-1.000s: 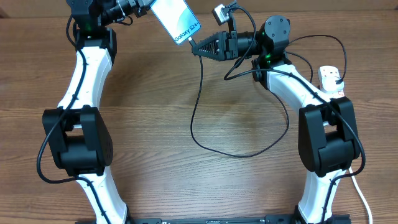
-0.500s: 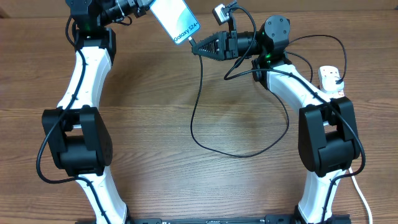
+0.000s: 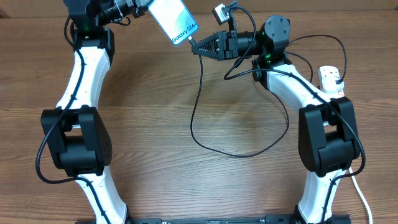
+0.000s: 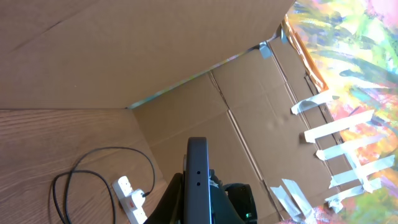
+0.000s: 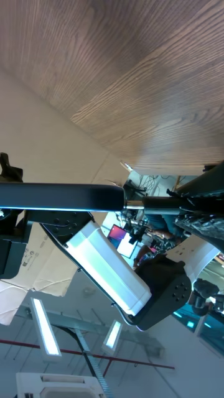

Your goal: Plug charger to phone and switch on socket

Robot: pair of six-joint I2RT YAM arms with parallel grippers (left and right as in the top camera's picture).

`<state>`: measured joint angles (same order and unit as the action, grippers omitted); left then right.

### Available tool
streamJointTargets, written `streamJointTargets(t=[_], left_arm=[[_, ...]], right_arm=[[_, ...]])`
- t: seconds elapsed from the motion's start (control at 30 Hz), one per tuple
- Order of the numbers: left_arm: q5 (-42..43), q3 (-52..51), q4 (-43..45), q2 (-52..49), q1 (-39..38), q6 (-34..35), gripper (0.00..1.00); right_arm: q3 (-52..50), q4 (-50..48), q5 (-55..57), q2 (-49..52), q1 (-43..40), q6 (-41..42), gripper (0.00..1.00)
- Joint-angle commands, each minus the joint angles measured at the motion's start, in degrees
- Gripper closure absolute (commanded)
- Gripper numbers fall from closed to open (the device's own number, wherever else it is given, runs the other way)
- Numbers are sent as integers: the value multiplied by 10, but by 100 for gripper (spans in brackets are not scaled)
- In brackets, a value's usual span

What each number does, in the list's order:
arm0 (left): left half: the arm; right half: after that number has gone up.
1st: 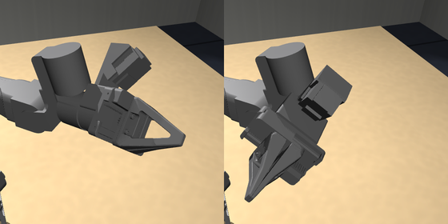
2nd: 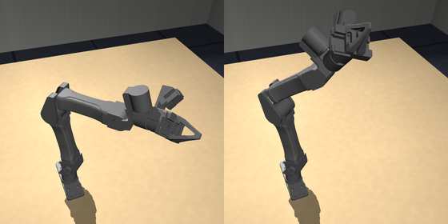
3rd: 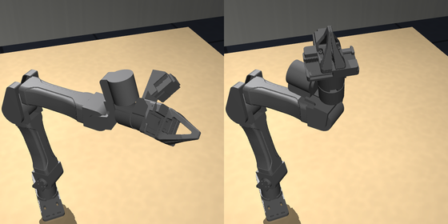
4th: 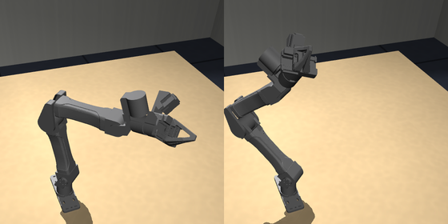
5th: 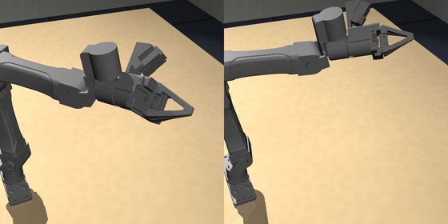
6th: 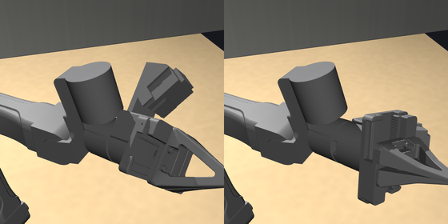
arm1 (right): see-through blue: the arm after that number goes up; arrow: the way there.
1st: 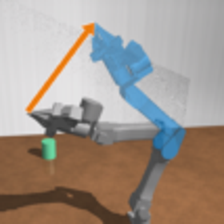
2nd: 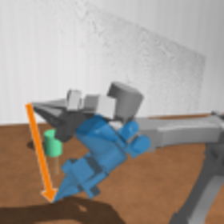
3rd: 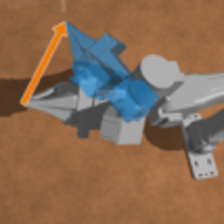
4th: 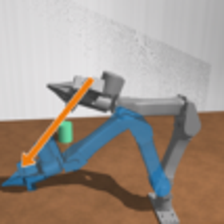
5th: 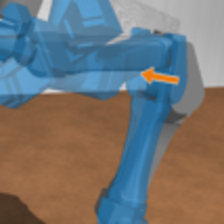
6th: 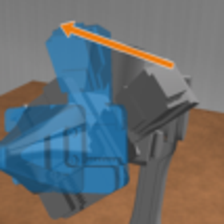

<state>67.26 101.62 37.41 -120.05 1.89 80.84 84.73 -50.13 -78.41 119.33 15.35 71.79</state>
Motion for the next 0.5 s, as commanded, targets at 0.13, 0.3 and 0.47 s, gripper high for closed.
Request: streamJointTargets(t=[0.13, 0.3, 0.47], left_arm=[[-6, 7, 3, 8, -7, 10, 96], [-6, 7, 3, 8, -7, 14, 96], [-15, 7, 3, 8, -7, 26, 96]], right_arm=[[-1, -1, 8, 0, -5, 0, 96], [-1, -1, 8, 0, -5, 0, 96], [-1, -1, 8, 0, -5, 0, 96]])
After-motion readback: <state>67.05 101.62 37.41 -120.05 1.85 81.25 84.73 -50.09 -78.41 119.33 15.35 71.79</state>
